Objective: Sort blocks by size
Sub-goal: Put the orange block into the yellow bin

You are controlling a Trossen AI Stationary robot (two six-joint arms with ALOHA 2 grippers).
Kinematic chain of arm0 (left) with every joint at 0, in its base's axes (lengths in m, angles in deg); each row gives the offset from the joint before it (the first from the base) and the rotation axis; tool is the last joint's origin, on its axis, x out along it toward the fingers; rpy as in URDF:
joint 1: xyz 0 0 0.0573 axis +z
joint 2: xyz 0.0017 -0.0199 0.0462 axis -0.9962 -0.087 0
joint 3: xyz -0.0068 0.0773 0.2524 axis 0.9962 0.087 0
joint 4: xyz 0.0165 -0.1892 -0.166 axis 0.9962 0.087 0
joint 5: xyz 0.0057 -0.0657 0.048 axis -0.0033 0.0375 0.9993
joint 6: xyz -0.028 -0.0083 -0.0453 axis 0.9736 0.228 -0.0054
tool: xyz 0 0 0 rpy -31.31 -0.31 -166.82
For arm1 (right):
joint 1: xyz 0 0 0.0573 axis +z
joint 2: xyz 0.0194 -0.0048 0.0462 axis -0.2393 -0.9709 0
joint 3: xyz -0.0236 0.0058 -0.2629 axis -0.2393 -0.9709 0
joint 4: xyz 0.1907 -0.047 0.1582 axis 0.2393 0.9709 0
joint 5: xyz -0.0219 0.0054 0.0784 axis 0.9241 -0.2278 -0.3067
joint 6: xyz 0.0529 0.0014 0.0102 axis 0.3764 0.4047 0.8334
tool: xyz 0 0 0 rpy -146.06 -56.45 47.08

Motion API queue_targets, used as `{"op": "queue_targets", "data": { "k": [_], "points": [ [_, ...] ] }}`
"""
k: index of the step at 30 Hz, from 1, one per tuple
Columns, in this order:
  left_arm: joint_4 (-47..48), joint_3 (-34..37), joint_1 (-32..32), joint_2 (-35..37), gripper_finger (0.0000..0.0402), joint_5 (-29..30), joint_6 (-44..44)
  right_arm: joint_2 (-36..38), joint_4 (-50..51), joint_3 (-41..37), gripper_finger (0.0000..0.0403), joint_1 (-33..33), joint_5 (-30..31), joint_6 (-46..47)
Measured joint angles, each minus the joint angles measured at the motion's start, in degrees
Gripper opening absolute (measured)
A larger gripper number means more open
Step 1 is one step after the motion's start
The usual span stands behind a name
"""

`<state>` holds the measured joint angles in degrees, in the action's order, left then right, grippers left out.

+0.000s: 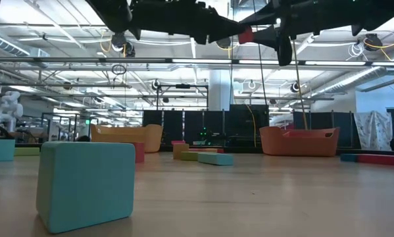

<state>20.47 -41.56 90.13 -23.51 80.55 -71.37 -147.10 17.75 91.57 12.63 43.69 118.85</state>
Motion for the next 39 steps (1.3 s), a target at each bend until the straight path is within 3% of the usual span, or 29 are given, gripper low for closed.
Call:
{"op": "queue_targets", "data": {
  "k": [18,35,39],
  "points": [
    [-0.2,0.0,0.0,0.0,0.0214,-3.0,-3.5,0.0,-2.1,0.0,0.0116,0.0,0.0,0.2],
    [-0.9,-0.1,0.0,-0.7,0.0209,-2.9,-11.1,-1.6,-4.6,0.0,0.0116,0.0,-1.5,2.8],
    [-1.9,-0.1,-0.1,-0.7,0.0188,-1.9,-11.8,-1.5,-5.1,0.0,0.0116,0.0,-1.7,2.8]
  ]
}}
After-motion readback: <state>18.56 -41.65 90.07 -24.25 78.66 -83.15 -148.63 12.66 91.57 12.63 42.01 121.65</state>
